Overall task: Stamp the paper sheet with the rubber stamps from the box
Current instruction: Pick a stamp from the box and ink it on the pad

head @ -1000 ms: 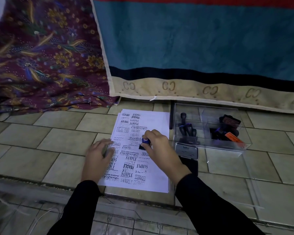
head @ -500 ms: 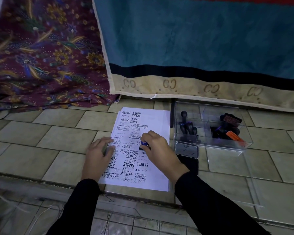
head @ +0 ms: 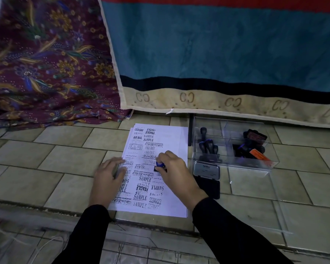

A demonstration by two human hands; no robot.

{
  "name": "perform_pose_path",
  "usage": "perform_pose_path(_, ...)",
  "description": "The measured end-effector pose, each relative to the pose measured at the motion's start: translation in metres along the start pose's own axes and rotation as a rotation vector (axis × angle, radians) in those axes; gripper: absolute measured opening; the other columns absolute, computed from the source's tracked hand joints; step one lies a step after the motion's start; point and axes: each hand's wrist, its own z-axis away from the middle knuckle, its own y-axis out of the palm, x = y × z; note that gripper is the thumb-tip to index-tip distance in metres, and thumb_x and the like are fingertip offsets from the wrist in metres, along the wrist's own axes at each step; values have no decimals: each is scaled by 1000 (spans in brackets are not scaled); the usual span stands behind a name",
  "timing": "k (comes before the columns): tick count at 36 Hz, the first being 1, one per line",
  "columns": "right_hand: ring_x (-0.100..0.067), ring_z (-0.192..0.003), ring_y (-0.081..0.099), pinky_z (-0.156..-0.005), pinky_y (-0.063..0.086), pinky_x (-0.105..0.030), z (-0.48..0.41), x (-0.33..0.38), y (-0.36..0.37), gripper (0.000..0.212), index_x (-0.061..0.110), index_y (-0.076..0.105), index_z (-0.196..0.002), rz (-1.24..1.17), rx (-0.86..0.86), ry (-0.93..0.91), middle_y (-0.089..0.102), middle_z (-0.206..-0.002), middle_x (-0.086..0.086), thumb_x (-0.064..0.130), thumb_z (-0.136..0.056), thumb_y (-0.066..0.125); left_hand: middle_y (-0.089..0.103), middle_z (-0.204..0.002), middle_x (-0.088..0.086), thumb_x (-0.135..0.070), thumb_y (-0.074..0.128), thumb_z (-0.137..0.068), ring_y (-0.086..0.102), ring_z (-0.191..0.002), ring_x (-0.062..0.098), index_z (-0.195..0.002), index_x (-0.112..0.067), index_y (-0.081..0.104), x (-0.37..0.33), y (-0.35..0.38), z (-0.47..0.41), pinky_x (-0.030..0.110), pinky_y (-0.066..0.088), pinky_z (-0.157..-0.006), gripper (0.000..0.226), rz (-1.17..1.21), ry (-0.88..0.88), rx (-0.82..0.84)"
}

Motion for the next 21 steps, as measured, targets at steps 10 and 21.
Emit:
perform_pose_path(10,-16,-72,57,-67,46,-13,-10,-8,-9,12,12,60,-97,-88,-52,55,60,-95,-5,12,-86,64,64,-119,-6,-36,55,-88,57,-113,19,-112,-16,69,2,0,0,41,44,-102,34,10,-11,16)
perform_pose_path(21,-17,-79,60,-69,47,-24,-69,-82,-126,25,10,57,-109,-40,-484,287,58,-100,-5,8,-85,64,64,-117,-7,-38,54,-87,57,-111,18,-110,-16,70,3,-1,-1,41,45,-102,36,7,-11,9)
